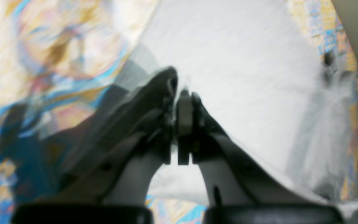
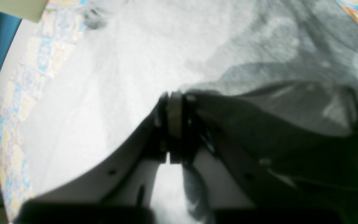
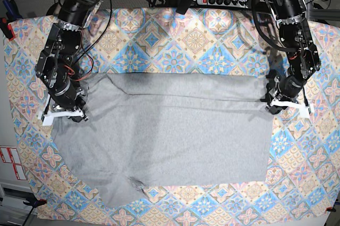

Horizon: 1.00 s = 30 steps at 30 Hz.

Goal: Fold the T-shirt properly
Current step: 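Lift the shoulder edge with both grippers and fold it toward the hem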

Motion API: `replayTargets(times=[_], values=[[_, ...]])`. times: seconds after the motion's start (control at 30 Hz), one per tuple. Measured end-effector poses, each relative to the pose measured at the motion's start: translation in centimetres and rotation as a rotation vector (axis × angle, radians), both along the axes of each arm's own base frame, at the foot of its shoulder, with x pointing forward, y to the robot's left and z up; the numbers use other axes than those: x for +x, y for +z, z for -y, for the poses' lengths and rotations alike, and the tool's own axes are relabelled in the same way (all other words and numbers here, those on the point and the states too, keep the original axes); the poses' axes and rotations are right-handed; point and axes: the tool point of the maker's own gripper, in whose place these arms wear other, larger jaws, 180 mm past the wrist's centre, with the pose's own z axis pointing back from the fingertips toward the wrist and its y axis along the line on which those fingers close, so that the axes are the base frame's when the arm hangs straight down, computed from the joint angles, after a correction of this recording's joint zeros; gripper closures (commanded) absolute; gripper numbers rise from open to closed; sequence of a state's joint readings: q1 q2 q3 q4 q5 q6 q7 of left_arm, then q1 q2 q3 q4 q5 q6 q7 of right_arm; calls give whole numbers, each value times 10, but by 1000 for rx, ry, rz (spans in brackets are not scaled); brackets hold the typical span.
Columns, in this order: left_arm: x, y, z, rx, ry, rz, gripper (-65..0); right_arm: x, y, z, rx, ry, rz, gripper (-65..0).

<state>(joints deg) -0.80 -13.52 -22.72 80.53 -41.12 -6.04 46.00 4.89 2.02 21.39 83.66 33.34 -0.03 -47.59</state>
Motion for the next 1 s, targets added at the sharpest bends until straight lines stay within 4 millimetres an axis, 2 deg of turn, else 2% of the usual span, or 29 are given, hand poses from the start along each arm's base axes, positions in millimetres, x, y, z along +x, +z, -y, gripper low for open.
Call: replayTargets(times=[0.17,0.23,0.3,0.43,0.63,0.77,0.87,1.0], values=[[23,8,26,49,-90,11,0,20,2,4,14,-21,15,0],[32,14,28,45,-96,30,0,28,4,3,21,-32,39,0],[36,10,25,36,-83,20,0,32,-2,2,33,-41,30,0],[31,-4,22,23,-66,-17,0,34,-13,-2,53,-41,1,0],[22,-15,9,46,-13,-5,0,36,-20,-4,69,-42,-18,-2],[18,-22,11,38,-13,-24,0,45,-14,-6,75,-40,0,-9],[19,-23,10,34,-10,-28,-61,44,-16,-6,76,-39,-5,-64],[16,-26,11,33,-11,-35,-172,41,-17,-4,76,-46,-9,-150]])
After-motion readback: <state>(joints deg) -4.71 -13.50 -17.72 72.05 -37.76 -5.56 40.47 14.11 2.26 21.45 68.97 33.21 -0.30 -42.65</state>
